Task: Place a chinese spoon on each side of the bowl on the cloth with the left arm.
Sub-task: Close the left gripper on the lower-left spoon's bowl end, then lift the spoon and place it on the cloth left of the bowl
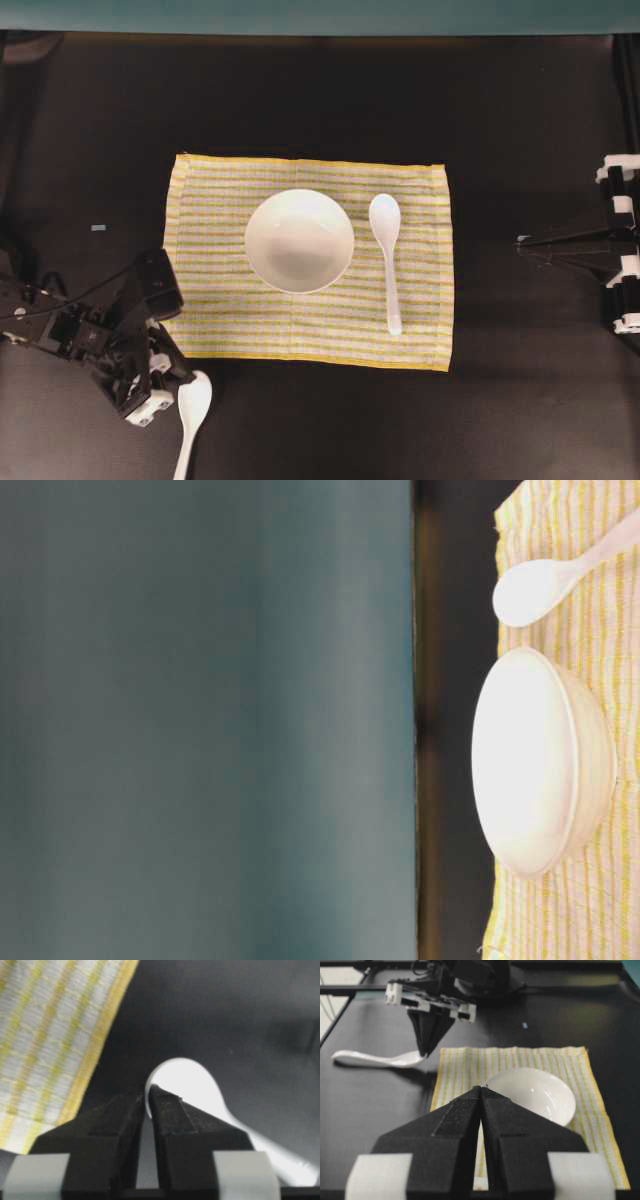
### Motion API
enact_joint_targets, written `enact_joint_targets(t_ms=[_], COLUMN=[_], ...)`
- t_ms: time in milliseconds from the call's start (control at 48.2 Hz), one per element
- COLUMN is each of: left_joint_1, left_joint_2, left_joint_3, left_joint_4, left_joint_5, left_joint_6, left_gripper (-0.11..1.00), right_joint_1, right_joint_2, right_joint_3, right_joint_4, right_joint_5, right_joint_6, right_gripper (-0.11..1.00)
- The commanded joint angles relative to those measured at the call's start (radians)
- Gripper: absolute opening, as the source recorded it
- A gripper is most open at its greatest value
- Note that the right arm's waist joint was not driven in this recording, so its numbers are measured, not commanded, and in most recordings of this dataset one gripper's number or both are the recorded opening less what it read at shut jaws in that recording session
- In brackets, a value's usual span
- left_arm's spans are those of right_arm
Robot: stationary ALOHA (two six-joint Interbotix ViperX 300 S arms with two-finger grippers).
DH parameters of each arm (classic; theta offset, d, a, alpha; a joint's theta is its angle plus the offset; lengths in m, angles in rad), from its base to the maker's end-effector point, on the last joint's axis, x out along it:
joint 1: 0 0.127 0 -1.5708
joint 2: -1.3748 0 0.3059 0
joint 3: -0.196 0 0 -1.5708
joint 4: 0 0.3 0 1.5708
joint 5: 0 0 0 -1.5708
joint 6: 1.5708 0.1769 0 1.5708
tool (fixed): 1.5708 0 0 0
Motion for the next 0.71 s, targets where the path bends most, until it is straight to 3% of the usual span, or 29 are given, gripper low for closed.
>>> enact_joint_targets(t_ms=[0,124,228,415,560,685], left_joint_1=[0.031,0.074,0.140,0.321,0.499,0.601], left_joint_2=[-0.029,-0.091,-0.193,-0.321,-0.318,-0.278], left_joint_3=[-0.031,-0.078,-0.147,-0.242,-0.261,-0.278], left_joint_4=[0.005,0.005,0.006,0.006,0.006,0.006], left_joint_5=[0.021,0.110,0.313,0.657,0.727,0.727], left_joint_6=[-0.002,0.008,0.037,0.190,0.319,0.436], left_gripper=[0.05,0.05,0.05,0.05,0.05,0.05], right_joint_1=[0.000,0.000,0.000,0.000,0.000,0.000], right_joint_2=[0.006,0.006,0.006,0.006,0.006,0.006], right_joint_3=[-0.008,-0.008,-0.009,-0.008,-0.009,-0.009], right_joint_4=[0.002,0.002,0.002,0.002,0.000,0.000], right_joint_5=[-0.006,-0.011,-0.012,-0.012,-0.018,-0.021], right_joint_6=[0.002,0.002,0.000,-0.002,-0.003,-0.003], right_gripper=[0.00,0.00,0.00,0.00,0.00,0.00])
